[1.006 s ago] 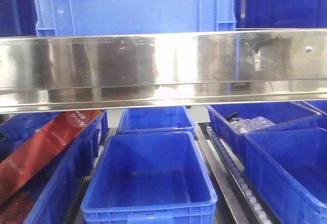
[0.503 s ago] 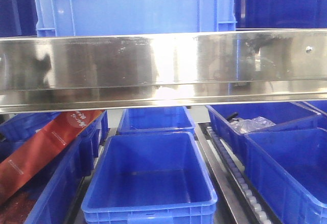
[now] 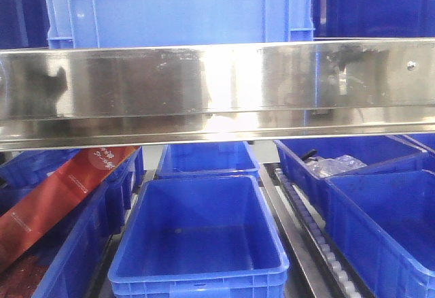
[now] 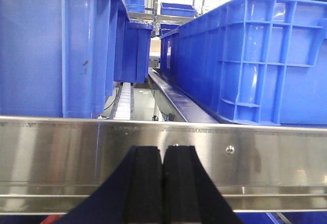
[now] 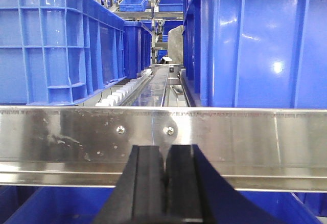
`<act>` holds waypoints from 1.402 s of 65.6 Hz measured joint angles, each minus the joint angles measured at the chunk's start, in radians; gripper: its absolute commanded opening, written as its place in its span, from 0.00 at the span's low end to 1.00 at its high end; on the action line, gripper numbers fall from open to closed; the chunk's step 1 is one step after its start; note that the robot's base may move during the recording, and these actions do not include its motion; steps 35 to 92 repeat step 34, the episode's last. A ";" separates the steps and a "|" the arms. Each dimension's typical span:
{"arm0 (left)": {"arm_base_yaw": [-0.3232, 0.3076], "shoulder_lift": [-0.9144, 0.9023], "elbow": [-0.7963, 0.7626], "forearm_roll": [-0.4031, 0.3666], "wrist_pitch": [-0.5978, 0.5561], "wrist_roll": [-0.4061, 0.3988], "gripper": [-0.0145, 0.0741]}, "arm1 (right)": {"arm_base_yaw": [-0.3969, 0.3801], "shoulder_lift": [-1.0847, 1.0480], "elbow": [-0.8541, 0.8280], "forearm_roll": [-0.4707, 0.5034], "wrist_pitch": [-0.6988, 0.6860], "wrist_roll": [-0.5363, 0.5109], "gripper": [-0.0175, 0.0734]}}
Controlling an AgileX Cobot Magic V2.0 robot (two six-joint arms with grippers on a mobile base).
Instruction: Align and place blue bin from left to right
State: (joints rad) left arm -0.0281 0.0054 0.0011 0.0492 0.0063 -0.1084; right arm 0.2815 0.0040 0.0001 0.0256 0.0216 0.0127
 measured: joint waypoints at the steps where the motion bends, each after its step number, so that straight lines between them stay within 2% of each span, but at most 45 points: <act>1: 0.000 0.000 0.000 0.000 0.000 0.000 0.04 | 0.000 0.000 0.000 0.000 0.000 0.000 0.12; 92: 0.000 0.000 0.000 0.000 -0.006 0.000 0.04 | 0.000 0.000 0.000 0.000 0.000 0.000 0.12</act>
